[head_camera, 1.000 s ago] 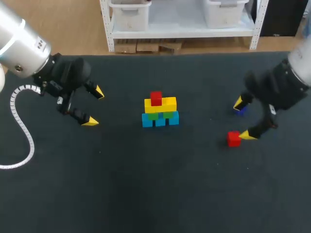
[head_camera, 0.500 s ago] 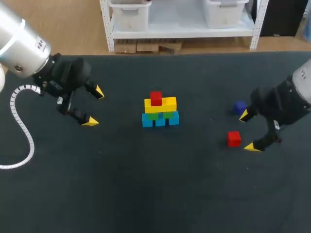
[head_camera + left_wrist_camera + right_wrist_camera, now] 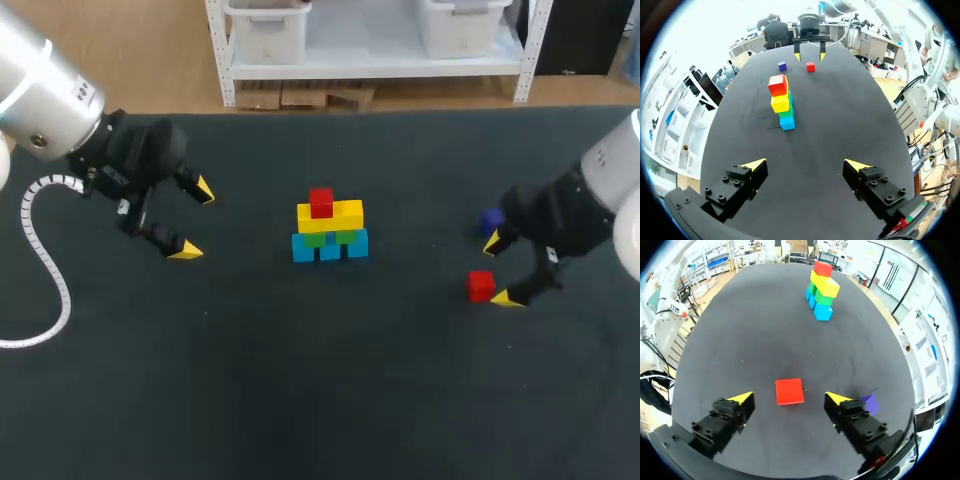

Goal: Place the blue cubes, place green cubes on the blue cubes, place the yellow cubes on the green cubes, then place the red cubes on the yellow cubes, and place purple cube on the red cubes.

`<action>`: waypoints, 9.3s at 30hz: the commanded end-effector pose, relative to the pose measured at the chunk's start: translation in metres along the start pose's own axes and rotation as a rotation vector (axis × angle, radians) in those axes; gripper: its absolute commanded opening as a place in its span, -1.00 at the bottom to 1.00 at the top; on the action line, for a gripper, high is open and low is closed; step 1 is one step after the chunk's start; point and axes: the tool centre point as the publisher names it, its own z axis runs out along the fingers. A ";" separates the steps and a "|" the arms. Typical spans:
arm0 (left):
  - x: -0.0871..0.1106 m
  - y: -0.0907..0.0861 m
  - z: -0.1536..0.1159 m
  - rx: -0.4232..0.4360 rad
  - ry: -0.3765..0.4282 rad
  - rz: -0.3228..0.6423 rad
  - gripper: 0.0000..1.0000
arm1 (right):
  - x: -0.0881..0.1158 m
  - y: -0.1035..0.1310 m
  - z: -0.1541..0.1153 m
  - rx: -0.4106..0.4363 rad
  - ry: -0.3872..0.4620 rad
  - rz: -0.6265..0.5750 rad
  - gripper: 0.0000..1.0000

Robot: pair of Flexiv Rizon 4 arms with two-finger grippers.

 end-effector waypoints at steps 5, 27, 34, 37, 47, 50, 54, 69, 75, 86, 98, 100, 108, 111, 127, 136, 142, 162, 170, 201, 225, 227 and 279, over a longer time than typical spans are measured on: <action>0.001 -0.001 0.000 -0.002 -0.003 0.003 1.00 | 0.002 -0.008 0.015 -0.020 -0.008 0.003 0.53; 0.001 -0.001 0.000 -0.002 -0.003 0.003 1.00 | -0.004 -0.015 0.005 -0.033 0.005 0.009 -1.00; 0.001 -0.001 0.000 -0.002 -0.003 0.003 1.00 | -0.036 -0.031 -0.034 -0.002 0.037 -0.005 -1.00; 0.001 -0.001 0.000 -0.002 -0.003 0.003 1.00 | -0.051 -0.041 -0.042 -0.004 0.066 -0.006 -1.00; 0.001 -0.001 0.000 -0.002 -0.003 0.003 1.00 | -0.105 -0.082 -0.039 0.018 0.059 -0.054 -1.00; 0.001 -0.001 0.000 -0.002 -0.003 0.003 1.00 | -0.119 -0.088 -0.033 0.010 0.044 -0.060 -1.00; 0.001 -0.001 0.000 -0.002 -0.003 0.003 1.00 | -0.135 -0.093 -0.025 -0.003 0.020 -0.067 -1.00; 0.001 -0.001 0.000 -0.002 -0.003 0.003 1.00 | -0.179 -0.092 0.002 -0.029 -0.009 -0.090 -1.00; 0.001 -0.001 0.000 -0.002 -0.003 0.003 1.00 | -0.186 -0.088 0.011 -0.033 -0.001 -0.088 -1.00; 0.001 -0.001 0.000 -0.002 -0.003 0.003 1.00 | -0.197 -0.084 0.018 -0.034 0.002 -0.097 -1.00; 0.001 -0.001 0.000 -0.002 -0.003 0.003 1.00 | -0.206 -0.076 0.027 -0.051 0.000 -0.103 -1.00; 0.001 -0.001 0.000 -0.002 -0.003 0.003 1.00 | -0.207 -0.075 0.027 -0.052 0.000 -0.105 -1.00; 0.001 -0.001 0.000 -0.002 -0.003 0.003 1.00 | -0.209 -0.074 0.029 -0.056 -0.004 -0.109 -1.00; 0.001 -0.001 0.000 -0.002 -0.003 0.003 1.00 | -0.209 -0.074 0.029 -0.055 -0.006 -0.111 -1.00; 0.001 -0.001 0.000 -0.002 -0.003 0.003 1.00 | -0.205 -0.075 0.028 -0.054 -0.004 -0.102 -1.00; 0.001 -0.001 0.000 -0.002 -0.003 0.003 1.00 | -0.205 -0.074 0.029 -0.054 -0.008 -0.103 -1.00; 0.001 -0.001 0.000 -0.002 -0.003 0.003 1.00 | -0.206 -0.073 0.029 -0.057 -0.008 -0.103 -1.00; 0.001 -0.001 0.000 -0.002 -0.003 0.003 1.00 | -0.206 -0.072 0.030 -0.061 -0.011 -0.099 -0.83; 0.001 -0.001 0.000 -0.002 -0.003 0.003 1.00 | -0.207 -0.071 0.031 -0.064 -0.014 -0.101 -0.79; 0.001 -0.001 0.000 -0.002 -0.003 0.003 1.00 | -0.205 -0.074 0.024 -0.050 -0.022 -0.087 1.00; 0.001 -0.001 0.000 -0.002 -0.003 0.003 1.00 | -0.177 -0.071 0.002 -0.001 -0.053 -0.020 -1.00; 0.001 -0.001 0.000 -0.002 -0.003 0.003 1.00 | -0.178 -0.070 0.003 -0.003 -0.056 -0.021 -1.00; 0.001 -0.001 0.000 -0.002 -0.003 0.003 1.00 | -0.183 -0.086 0.003 -0.005 -0.039 -0.049 -0.80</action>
